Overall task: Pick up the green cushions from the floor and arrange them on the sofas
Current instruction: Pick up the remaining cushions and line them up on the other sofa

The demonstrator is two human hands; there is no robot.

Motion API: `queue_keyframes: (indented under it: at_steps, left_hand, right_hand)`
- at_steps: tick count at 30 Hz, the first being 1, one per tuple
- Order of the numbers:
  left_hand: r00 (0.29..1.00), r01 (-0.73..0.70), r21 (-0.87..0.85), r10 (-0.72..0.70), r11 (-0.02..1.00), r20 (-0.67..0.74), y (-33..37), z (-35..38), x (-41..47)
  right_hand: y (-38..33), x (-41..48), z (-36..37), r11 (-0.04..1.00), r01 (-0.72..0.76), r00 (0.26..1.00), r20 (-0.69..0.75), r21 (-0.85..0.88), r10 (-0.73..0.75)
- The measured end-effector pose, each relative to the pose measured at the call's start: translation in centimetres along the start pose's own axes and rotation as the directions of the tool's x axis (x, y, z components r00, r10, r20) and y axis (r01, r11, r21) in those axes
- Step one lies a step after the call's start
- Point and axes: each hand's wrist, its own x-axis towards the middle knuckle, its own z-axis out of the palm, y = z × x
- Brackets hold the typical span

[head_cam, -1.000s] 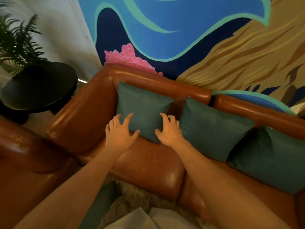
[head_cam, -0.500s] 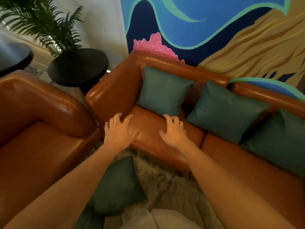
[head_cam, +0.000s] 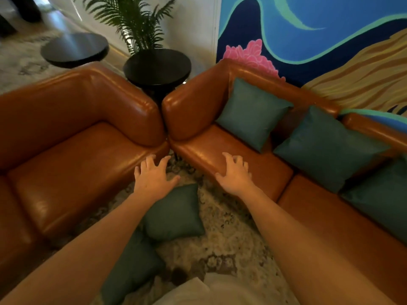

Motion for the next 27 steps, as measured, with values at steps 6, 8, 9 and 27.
queue_keyframes:
  at_steps: [6,8,9,27]
  left_hand:
    - [0.997,0.081,-0.036,-0.081,0.996,0.009,-2.0,1.8,-5.8]
    - [0.994,0.108,-0.028,-0.107,0.994,0.009,-2.9,2.4,-7.7]
    - [0.992,0.126,-0.029,-0.125,0.992,0.017,-3.5,2.7,-8.8]
    - [0.961,0.259,-0.06,-0.251,0.964,0.114,-17.9,3.3,-11.3]
  right_hand:
    - [-1.1,-3.5,2.8,0.996,0.065,0.996,0.073,-0.059,-0.061]
    - [-1.6,-4.8,3.8,0.994,0.082,0.992,0.1,-0.071,-0.075]
    - [-2.0,-5.5,4.4,0.993,0.09,0.99,0.113,-0.08,-0.08]
    - [-11.1,-5.0,14.6,0.979,0.026,0.97,0.24,-0.2,0.023]
